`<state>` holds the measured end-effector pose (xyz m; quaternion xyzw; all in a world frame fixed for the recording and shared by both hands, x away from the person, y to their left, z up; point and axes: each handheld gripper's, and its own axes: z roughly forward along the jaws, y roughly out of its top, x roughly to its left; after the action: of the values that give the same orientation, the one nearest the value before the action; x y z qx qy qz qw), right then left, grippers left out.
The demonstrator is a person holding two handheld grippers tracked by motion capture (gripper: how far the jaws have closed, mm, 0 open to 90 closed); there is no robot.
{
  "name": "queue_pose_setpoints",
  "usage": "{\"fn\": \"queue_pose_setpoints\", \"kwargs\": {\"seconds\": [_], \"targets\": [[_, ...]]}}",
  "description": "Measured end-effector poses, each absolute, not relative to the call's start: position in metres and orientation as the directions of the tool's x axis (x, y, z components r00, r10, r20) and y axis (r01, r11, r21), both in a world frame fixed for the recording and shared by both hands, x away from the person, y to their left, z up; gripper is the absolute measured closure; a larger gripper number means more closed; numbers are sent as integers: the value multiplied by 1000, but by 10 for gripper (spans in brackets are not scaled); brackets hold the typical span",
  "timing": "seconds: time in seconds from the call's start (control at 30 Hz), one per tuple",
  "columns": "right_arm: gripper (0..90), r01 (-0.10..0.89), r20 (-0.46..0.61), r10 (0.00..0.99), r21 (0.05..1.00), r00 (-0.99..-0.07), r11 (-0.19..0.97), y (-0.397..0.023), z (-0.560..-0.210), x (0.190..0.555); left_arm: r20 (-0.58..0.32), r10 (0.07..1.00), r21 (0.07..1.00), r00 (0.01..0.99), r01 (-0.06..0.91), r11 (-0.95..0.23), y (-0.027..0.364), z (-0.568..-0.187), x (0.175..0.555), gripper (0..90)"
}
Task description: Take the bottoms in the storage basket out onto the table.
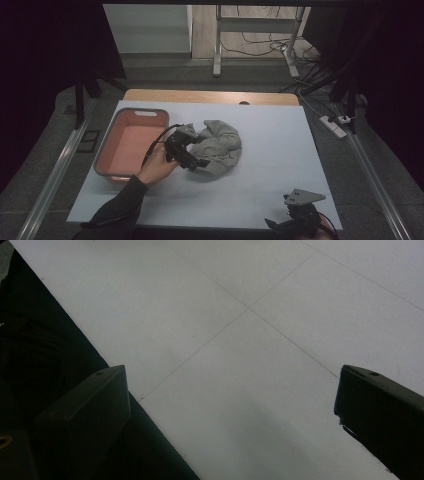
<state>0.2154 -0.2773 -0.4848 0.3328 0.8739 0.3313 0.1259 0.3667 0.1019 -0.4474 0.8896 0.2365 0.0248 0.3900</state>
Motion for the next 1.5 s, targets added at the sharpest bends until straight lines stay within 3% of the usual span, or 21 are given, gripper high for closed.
{"fn": "queue_pose_setpoints", "kwargs": {"seconds": [1.5], "targets": [[15, 497, -8, 664, 657, -748, 567, -276, -485, 215, -158, 460, 721, 874, 421, -551, 144, -443, 334, 0]]}}
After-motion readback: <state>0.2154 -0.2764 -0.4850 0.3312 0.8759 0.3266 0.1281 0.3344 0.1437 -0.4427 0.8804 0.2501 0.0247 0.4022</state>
